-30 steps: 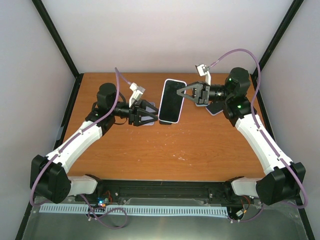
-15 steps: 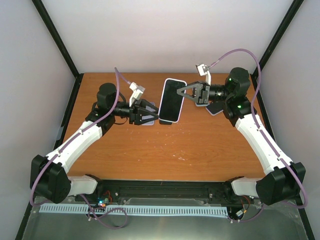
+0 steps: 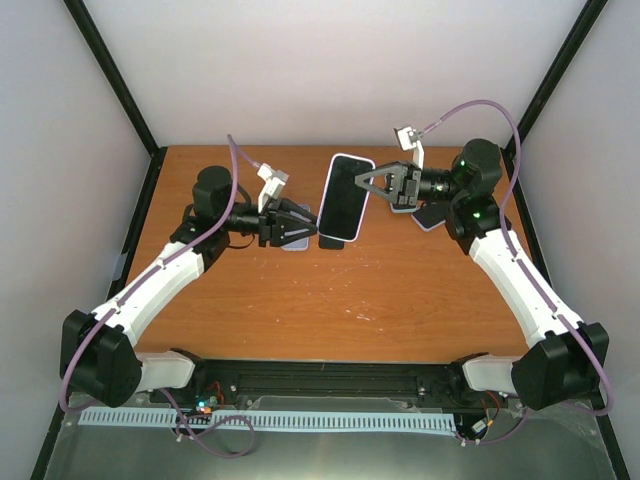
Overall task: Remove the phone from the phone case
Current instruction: Remove the phone case from the phone.
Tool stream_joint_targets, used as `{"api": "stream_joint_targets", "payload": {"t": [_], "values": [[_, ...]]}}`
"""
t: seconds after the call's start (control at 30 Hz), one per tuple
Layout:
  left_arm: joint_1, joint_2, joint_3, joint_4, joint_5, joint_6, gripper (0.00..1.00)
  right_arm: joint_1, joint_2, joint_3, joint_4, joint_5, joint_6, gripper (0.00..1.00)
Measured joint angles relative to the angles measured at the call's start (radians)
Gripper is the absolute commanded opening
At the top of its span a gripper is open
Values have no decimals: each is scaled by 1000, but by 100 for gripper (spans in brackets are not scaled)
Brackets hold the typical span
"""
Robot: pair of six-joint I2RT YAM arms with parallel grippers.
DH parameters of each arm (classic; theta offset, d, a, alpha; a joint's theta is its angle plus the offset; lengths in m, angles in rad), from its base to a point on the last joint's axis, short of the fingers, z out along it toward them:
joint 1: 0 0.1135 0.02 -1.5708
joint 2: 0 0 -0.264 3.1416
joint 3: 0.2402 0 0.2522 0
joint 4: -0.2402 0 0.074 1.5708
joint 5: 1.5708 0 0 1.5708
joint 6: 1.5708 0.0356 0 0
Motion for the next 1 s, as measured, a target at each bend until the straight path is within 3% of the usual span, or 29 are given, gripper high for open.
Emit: {"api": "stream_joint_targets", "payload": {"t": [0.2,0.4,0.47,0.53,0.7,0.83,1.0], "values": [[4,0,-5,10,-9,-1,34,-8,4,-58,200,-3,177,3],[13,32,-5,-39,-133,14,33,8,-8,-58,348,-41,322,3],[15,37,-5,-53,-155,18,37,10,-11,-62,380,-48,346,3],[16,39,-5,-53,-161,19,47,13,-12,-69,394,-51,357,3],[20,34,-8,-19,-94,-3,62,15,-14,-71,334,-51,303,3],[22,7,-8,-22,-37,3,68,10,-14,-47,161,-31,175,3],[21,-58,-8,-62,-6,39,67,6,-14,-8,-7,12,31,3]]}}
